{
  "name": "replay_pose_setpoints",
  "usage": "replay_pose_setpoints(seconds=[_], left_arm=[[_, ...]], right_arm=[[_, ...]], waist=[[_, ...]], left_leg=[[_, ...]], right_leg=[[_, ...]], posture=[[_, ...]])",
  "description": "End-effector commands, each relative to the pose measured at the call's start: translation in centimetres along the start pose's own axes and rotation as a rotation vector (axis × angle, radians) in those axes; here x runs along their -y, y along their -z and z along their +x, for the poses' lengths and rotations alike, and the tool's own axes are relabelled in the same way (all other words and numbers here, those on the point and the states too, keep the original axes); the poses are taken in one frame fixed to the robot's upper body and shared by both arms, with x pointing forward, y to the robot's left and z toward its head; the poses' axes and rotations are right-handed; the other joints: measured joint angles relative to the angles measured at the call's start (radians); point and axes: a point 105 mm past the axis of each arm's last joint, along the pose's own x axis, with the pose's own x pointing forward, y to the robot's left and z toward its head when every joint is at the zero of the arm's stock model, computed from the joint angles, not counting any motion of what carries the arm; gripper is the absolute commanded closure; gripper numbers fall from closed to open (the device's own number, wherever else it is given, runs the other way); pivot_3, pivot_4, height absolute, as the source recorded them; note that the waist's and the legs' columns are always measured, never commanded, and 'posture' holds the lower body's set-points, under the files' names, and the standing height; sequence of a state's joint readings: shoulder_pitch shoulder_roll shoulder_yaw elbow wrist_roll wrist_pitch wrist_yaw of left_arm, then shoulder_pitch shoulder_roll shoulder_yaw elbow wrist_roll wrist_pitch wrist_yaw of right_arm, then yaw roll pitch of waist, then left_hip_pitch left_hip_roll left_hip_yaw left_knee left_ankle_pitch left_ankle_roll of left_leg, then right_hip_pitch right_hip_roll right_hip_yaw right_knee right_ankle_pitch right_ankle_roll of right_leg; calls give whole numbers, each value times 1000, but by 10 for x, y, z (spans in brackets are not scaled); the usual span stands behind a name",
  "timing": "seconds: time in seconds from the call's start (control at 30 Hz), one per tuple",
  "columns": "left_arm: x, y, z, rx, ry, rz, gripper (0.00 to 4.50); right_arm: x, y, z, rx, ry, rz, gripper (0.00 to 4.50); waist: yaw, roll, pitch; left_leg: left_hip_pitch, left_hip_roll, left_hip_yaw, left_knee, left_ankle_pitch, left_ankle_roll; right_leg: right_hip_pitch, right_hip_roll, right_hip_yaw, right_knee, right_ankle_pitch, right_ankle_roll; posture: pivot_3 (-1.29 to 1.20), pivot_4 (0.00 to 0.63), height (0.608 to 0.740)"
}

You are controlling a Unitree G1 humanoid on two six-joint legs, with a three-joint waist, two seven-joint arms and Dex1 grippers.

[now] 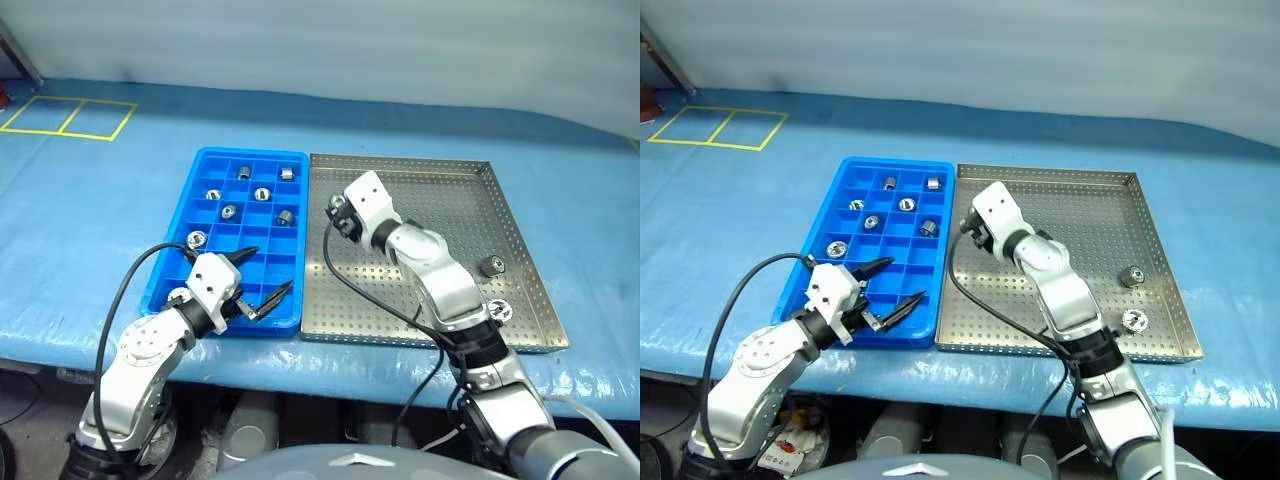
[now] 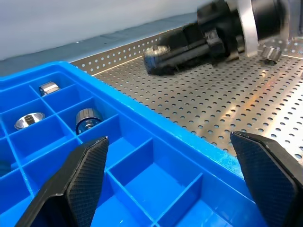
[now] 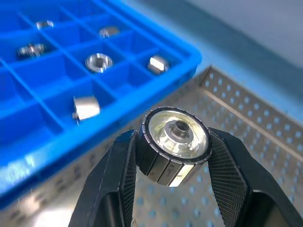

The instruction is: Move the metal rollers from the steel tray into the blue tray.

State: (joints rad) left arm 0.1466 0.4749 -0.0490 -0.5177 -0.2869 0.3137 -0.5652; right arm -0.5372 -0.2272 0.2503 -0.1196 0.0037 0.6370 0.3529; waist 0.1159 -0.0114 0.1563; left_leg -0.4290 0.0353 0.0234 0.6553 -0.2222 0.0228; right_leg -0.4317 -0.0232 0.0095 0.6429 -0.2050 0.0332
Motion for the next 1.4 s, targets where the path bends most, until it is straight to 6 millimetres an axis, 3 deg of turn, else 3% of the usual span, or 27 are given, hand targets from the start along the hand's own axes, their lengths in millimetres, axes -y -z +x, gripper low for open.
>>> replay_pose_setpoints(seconds=[0.03,0.23,0.37,0.53,0.8,0.9,1.07,1.23,1.4], left_arm=[[-2,-15,-9,50,-46,38,0],[0,-14,-18,40,-89,20,0],[2,-12,-21,33,-100,10,0],[3,-11,-22,31,-101,4,0],[4,-9,-18,34,-64,4,0],[4,-9,-15,37,-44,6,0],[7,-11,-2,48,24,7,0],[12,-13,10,65,95,4,0],[19,-13,21,71,161,-9,0]], right_arm=[[-11,-24,12,65,-35,20,2668],[-34,-30,33,79,-113,58,2668],[-51,-23,41,56,-176,80,2668],[-66,-10,40,22,-226,92,2668],[-74,22,31,-73,-242,140,2668],[-74,27,26,-86,-236,157,1726],[-47,10,16,-5,-85,210,89],[5,0,-10,97,241,287,40],[45,20,-49,82,587,363,40]], waist=[[13,0,0],[50,0,0],[82,1,0],[113,1,0],[149,0,0],[153,0,-1],[149,0,-1],[126,0,-1],[67,0,-1]], left_leg=[[0,0,0,0,0,0],[0,0,1,-2,0,0],[0,0,2,-2,0,-1],[-1,0,3,-2,0,-1],[-4,0,6,-3,0,-3],[-3,0,6,-3,0,-4],[-3,-1,6,-3,0,-4],[-6,-1,6,-3,0,-5],[-8,-1,6,-3,0,-5]], right_leg=[[0,0,0,0,-1,-1],[0,0,-1,-1,-1,-2],[0,-1,-2,-1,-1,-2],[-2,-1,-3,-1,-2,-2],[-6,0,-3,0,-2,-3],[-6,0,-3,-1,-2,-3],[-7,-1,-3,-1,-2,-3],[-7,-1,-2,0,-2,-3],[-10,0,-2,0,-2,-2]], posture=[[433,150,740],[489,150,740],[503,150,740],[507,150,740],[461,150,740],[431,150,740],[368,150,740],[274,150,740],[208,150,740]])
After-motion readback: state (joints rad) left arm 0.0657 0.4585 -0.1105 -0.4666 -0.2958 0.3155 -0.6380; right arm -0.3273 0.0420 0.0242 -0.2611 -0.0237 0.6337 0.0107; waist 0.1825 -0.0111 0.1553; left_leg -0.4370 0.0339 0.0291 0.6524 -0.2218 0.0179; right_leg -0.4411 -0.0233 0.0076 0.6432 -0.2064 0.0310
